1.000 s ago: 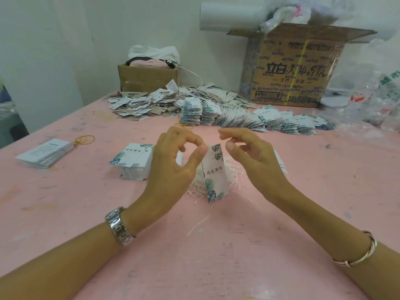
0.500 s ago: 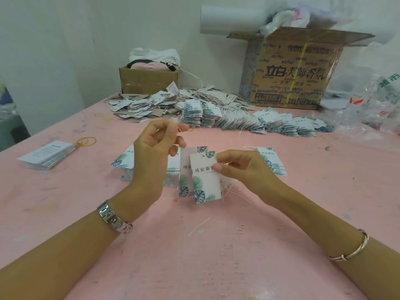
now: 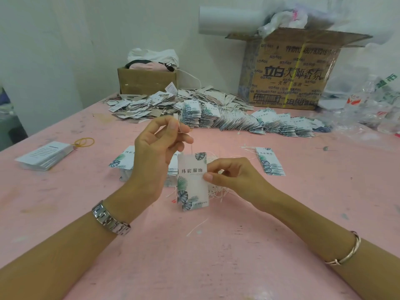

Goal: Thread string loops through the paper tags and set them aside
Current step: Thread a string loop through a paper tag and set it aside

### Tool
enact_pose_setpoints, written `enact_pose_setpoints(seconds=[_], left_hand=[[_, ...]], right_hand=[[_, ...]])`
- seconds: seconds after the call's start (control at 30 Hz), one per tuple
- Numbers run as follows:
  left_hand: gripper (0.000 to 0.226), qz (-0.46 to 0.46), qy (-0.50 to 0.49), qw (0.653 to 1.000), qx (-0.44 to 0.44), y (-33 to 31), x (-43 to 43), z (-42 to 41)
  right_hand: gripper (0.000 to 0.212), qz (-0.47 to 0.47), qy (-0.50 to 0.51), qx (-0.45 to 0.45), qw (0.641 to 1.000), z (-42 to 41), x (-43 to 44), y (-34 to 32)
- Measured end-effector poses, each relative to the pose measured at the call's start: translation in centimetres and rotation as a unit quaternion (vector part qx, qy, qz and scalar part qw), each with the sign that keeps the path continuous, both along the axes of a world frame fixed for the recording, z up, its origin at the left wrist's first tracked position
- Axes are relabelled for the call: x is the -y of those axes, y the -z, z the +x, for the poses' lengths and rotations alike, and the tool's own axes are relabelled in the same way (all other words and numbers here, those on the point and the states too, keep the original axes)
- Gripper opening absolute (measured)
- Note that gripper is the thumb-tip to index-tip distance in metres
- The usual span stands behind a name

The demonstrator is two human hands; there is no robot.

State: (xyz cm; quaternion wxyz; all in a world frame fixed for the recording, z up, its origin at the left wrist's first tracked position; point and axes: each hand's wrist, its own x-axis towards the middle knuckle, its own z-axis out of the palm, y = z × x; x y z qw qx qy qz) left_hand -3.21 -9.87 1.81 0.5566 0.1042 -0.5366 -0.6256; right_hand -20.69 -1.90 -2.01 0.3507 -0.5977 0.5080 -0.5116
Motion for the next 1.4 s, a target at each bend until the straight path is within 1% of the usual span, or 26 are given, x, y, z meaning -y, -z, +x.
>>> enact_pose_setpoints(seconds=[0.07, 0.13, 0.2, 0.27, 0.33, 0.37, 0.47, 0.57, 0.7, 0.77, 0.9, 0.97, 1.0, 1.03, 1.1, 1.17, 1.3, 1.4], left_hand=[[0.009, 0.021, -0.013, 0.999, -0.021, -0.2, 0.2, 0.1], [0.007, 0.058, -0.035, 0.997, -0.045, -0.3, 0.6, 0.4], [0.011, 0.092, -0.058, 0.993, -0.053, -0.4, 0.9, 0.5], [0.012, 0.106, -0.072, 0.991, -0.048, -0.3, 1.1, 0.6], [0.012, 0.111, -0.081, 0.99, -0.043, -0.3, 1.2, 0.6], [0.013, 0.113, -0.083, 0.989, -0.042, -0.3, 1.2, 0.5], [0.012, 0.113, -0.084, 0.989, -0.045, -0.3, 1.1, 0.4], [0.011, 0.112, -0.086, 0.989, -0.049, -0.2, 1.1, 0.4], [0.011, 0.12, -0.098, 0.986, -0.057, -0.4, 1.3, 0.5], [0.012, 0.123, -0.111, 0.985, -0.055, -0.3, 1.4, 0.5], [0.014, 0.132, -0.144, 0.98, -0.035, 0.0, 1.7, 0.6], [0.014, 0.137, -0.159, 0.978, -0.004, 0.3, 2.0, 0.7], [0.013, 0.13, -0.171, 0.976, 0.027, 0.5, 2.1, 0.7], [0.011, 0.109, -0.189, 0.973, 0.068, 0.7, 2.4, 0.7], [0.007, 0.038, -0.226, 0.962, 0.149, 1.2, 2.9, 0.8], [0.002, -0.019, -0.243, 0.949, 0.199, 1.4, 3.2, 0.9], [0.005, -0.076, -0.225, 0.933, 0.269, 2.0, 3.2, 1.0], [0.013, -0.094, -0.224, 0.925, 0.293, 2.2, 3.0, 0.9]], right_hand=[[0.021, -0.005, 0.002, 0.011, 1.0, 0.2, -0.1, -0.1], [0.018, -0.021, 0.011, 0.037, 0.999, 0.3, -0.2, -0.3], [0.018, -0.045, 0.017, 0.053, 0.997, 0.3, -0.2, -0.6], [0.028, -0.068, 0.017, 0.046, 0.996, 0.4, -0.3, -0.8], [0.035, -0.087, 0.015, 0.035, 0.995, 0.5, -0.5, -1.0], [0.033, -0.097, 0.014, 0.025, 0.995, 0.6, -0.5, -1.1], [0.018, -0.118, 0.02, -0.007, 0.993, 0.7, -0.7, -1.2], [0.016, -0.12, 0.029, -0.037, 0.992, 0.8, -0.9, -1.0], [0.029, -0.117, 0.017, -0.043, 0.992, 1.0, -0.8, -1.2], [0.029, -0.121, 0.022, -0.041, 0.992, 0.9, -0.8, -1.1], [0.024, -0.112, 0.026, -0.005, 0.993, 0.5, -0.7, -1.0], [0.021, -0.105, 0.029, 0.002, 0.994, 0.2, -0.5, -1.0], [0.021, -0.102, 0.033, 0.005, 0.994, -0.1, -0.5, -1.1], [0.019, -0.1, 0.04, 0.007, 0.994, -0.3, -0.4, -1.3], [0.017, -0.095, 0.058, 0.005, 0.994, -0.9, -0.4, -1.8], [0.016, -0.084, 0.078, 0.009, 0.993, -1.8, -0.4, -2.5], [0.019, -0.07, 0.132, 0.013, 0.989, -4.2, -0.5, -3.9], [0.019, -0.07, 0.176, 0.017, 0.982, -6.3, -0.6, -4.5]])
